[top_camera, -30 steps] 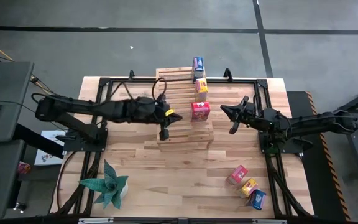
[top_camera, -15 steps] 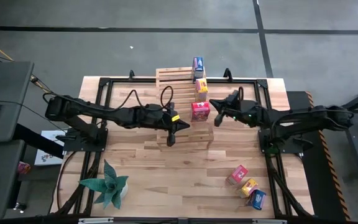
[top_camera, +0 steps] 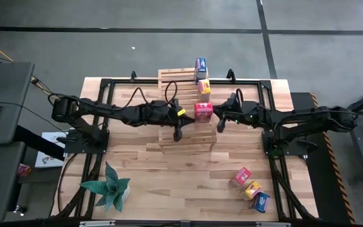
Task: Stack cereal on shelf
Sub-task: Put the top red cereal box on the shelf, then put the red cereal box on the shelf aligned with the other red cereal box
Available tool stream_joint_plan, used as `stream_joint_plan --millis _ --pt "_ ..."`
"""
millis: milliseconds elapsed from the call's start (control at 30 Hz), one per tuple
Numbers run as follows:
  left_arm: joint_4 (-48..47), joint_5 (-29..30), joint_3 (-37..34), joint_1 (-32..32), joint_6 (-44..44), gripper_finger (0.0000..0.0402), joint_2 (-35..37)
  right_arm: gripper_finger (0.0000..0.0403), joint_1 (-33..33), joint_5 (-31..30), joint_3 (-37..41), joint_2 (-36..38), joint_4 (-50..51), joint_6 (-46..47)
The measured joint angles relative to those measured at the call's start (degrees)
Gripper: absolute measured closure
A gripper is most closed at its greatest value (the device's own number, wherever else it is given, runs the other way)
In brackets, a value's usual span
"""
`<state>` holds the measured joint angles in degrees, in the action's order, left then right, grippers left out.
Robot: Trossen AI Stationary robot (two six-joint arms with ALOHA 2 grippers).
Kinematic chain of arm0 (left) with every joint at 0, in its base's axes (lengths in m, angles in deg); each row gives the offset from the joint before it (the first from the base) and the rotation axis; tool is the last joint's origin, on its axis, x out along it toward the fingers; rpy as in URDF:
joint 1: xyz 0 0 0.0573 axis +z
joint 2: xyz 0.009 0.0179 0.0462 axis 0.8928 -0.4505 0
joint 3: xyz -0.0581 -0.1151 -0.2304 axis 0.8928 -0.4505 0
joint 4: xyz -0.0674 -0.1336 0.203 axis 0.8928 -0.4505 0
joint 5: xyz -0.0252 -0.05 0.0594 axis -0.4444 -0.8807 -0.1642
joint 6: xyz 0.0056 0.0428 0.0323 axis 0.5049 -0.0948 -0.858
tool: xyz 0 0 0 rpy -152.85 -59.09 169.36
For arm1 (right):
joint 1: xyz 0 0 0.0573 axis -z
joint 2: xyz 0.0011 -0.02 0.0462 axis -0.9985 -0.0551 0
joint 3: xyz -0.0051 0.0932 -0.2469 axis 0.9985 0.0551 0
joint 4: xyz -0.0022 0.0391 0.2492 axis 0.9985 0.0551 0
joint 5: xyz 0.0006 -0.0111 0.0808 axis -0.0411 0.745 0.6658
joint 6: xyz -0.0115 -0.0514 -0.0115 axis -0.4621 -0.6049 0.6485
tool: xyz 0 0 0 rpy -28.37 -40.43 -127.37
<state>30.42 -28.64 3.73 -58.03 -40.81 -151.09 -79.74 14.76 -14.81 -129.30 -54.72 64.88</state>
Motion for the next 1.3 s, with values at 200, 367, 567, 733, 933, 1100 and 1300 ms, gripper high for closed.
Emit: stream_joint_plan --millis 200,367,567,733,933,1100,1300 --pt "0.49 -2.31 0.02 2.54 0.02 0.0401 -1.03 0.0403 0.03 1.46 0.0 0.0 0.08 0.55" --pt "0.58 -2.98 0.02 3.1 -0.03 0.0401 -1.04 0.0403 -0.28 1.68 0.0 0.02 1.31 1.61" --pt "-0.07 -1.75 0.02 3.05 -0.03 0.0401 -1.12 0.0403 -2.71 2.48 0.0 0.0 2.32 1.54" --pt "-0.44 -1.54 -0.03 2.73 -0.05 0.0401 -1.24 0.0403 -4.87 2.41 0.0 0.36 2.35 1.51" --pt "-0.45 -1.5 -0.03 2.7 -0.03 0.0401 -1.24 0.0403 -5.83 1.06 0.0 1.08 2.67 1.49" --pt "-0.73 -1.57 -0.03 2.22 -0.05 0.0401 -1.24 0.0403 -5.83 -1.77 0.0 2.22 5.6 1.07" --pt "-5.31 -1.83 -0.07 2.17 -2.53 0.0401 0.58 0.0403 -5.81 -4.75 0.0 6.27 13.42 1.08"
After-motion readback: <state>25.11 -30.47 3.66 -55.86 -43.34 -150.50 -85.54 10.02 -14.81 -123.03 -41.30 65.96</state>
